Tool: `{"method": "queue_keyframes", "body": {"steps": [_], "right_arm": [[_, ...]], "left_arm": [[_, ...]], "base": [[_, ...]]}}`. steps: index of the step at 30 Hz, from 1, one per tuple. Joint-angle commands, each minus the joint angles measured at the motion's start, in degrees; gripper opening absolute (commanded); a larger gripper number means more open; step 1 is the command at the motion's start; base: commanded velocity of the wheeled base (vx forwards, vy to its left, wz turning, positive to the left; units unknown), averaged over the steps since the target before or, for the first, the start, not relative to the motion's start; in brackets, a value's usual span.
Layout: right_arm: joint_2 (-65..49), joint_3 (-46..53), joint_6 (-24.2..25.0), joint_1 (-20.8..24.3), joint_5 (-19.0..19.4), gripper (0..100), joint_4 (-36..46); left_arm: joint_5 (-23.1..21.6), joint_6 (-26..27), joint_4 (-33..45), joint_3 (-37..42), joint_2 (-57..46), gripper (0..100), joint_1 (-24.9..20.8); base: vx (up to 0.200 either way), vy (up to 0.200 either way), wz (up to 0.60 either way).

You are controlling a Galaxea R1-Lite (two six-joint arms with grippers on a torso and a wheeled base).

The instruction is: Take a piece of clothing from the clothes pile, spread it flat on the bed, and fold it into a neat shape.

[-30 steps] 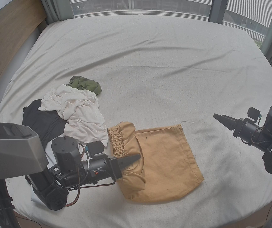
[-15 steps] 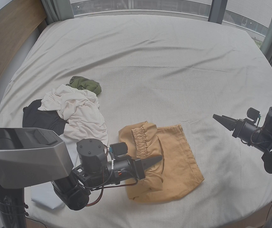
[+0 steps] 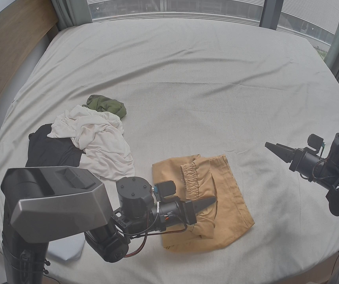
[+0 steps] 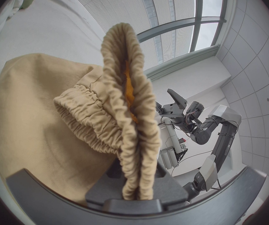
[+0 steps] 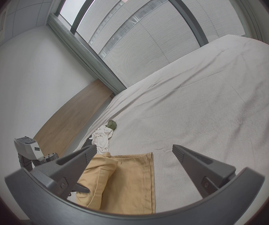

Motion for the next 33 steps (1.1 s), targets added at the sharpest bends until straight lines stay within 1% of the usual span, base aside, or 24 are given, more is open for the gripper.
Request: {"method": "queue_keyframes", "body": {"steps": [1, 11, 20, 27, 28, 33], "right_arm": [[-0.07, 0.01, 0.01, 0.02, -0.02, 100, -0.03], [0.02, 0.01, 0.01, 0.02, 0.07, 100, -0.03], [-0.07, 0.01, 0.01, 0.02, 0.07, 100, -0.03], [-0.07, -0.08, 0.01, 0.02, 0.07, 100, -0.03], [-0.07, -0.08, 0.01, 0.02, 0.07, 100, -0.03], [-0.15, -0.08, 0.01, 0.02, 0.07, 100, -0.03]], "left_arm": [[-0.01, -0.05, -0.05, -0.94, 1.37, 0, -0.28], [0.08, -0.05, 0.56, -2.17, 2.6, 0, -1.33], [0.43, -0.05, 1.79, -4.01, 3.31, 0, -1.33], [0.43, -0.05, 1.79, -3.93, 3.48, 0, -1.16], [0.43, 0.04, 1.88, -3.84, 3.57, 100, -1.24], [0.52, 0.04, 1.79, -4.72, 4.1, 100, -0.98]], "base": [[0.0, 0.0, 0.0], [0.0, 0.0, 0.0], [0.0, 0.0, 0.0], [0.0, 0.0, 0.0], [0.0, 0.0, 0.0], [0.0, 0.0, 0.0]]}}
